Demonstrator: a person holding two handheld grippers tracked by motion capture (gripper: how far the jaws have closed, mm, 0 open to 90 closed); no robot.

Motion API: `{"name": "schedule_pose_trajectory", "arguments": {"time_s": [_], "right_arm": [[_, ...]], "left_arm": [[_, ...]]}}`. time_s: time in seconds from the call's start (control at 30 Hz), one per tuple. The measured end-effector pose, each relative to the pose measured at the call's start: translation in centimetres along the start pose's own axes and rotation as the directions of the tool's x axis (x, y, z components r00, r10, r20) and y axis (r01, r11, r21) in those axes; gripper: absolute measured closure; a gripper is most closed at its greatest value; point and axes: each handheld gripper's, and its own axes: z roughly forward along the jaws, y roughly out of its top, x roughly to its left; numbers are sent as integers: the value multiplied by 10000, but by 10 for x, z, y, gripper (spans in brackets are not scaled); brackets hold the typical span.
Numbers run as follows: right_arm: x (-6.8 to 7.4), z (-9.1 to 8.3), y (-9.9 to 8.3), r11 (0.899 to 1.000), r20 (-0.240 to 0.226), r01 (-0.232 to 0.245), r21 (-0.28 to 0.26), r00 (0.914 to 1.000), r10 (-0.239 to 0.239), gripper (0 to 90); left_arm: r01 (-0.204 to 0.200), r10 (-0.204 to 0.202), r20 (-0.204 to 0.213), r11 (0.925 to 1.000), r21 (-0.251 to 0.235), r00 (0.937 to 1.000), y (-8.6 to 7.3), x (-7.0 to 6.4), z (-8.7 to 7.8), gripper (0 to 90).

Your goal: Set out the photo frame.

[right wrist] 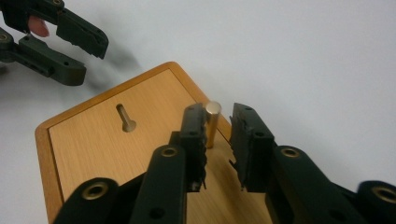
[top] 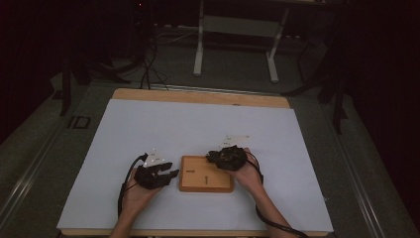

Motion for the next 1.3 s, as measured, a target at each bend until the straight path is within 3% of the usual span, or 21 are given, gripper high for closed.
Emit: {"name": "schedule_pose_trajectory", "arguments": {"time_s": [0.23,0.67,1.07,1.3], "right_arm": [[-1,11,1,9997,-303,-180,154,9994,185,822],[-9,16,-4,9958,-860,-903,-166,9923,886,823],[-13,17,2,9970,-1063,-650,419,9919,692,838],[-18,18,2,9963,-1337,-766,389,9877,811,841]], "left_arm": [[-32,32,95,10000,-8,9999,0,-2,1,589],[-231,233,291,9997,-78,9993,1,-6,2,588],[-314,312,474,9995,32,9984,2,-8,2,575],[-273,268,413,9996,121,9988,2,-8,0,522]]}}
